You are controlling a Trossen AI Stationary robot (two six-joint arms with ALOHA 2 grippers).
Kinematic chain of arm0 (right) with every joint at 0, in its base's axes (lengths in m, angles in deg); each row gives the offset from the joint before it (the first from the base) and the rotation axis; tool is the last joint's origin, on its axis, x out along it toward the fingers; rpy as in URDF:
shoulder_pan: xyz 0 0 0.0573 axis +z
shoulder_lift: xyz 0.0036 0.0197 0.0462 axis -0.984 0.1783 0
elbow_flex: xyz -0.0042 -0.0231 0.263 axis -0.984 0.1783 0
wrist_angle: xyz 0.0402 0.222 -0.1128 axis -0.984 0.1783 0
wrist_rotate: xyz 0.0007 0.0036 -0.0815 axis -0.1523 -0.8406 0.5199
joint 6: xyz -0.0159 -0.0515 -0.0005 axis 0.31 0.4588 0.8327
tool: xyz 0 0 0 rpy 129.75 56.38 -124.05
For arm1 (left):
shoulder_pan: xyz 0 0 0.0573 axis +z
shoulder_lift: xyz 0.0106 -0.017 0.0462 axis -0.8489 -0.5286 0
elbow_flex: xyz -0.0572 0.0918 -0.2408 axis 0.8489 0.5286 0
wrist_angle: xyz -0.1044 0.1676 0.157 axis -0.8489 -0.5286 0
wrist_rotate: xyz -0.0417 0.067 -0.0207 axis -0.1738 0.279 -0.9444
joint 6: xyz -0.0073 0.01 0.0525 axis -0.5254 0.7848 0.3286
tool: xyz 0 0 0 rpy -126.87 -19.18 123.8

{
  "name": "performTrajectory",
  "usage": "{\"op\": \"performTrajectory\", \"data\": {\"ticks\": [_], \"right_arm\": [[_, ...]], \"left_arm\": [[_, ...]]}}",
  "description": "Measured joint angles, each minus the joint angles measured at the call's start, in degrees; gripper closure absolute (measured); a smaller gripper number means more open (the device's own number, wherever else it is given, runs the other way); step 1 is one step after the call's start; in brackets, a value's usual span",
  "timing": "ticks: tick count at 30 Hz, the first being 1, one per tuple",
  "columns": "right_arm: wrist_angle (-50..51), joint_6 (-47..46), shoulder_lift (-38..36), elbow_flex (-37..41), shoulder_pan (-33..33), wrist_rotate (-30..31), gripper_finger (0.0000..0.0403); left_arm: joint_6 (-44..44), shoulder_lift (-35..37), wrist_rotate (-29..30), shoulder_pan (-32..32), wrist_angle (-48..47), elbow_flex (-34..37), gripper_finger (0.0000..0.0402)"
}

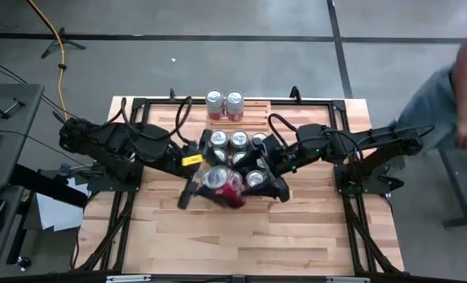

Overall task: Place canned beverage on shelf
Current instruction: Put the red soda can on the shelf aligned with the other red soda cans

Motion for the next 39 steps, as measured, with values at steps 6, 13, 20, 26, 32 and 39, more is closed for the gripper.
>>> {"op": "performTrajectory", "data": {"ticks": [6,13,20,26,32,39], "right_arm": [[-0.85,0.18,0.0,0.0,1.32,-0.58,0.0013],[-2.17,-0.38,0.0,0.0,2.36,-1.3,0.0013],[-14.62,-4.64,4.23,-0.09,4.47,-4.24,0.0013],[-21.03,-10.36,8.32,-0.07,4.59,-5.03,0.0013],[-30.34,-15.61,11.94,-0.04,4.6,-10.12,0.0013],[-30.28,-17.49,12.28,-0.04,5.13,-12.46,0.0013]], "left_arm": [[0.98,0.61,-17.01,-0.06,3.92,-0.02,0.0193],[1.4,0.62,-29.44,-0.04,8.57,-0.02,0.0193],[3.94,0.42,-30.16,0.21,11.72,-0.02,0.0193],[4.13,-0.32,-30.95,0.37,13.4,-0.02,0.0193],[4.59,-3.06,-31.82,0.33,14.3,-0.02,0.0193],[5.96,-5.39,-33.75,0.63,18.99,0.07,0.0193]]}}
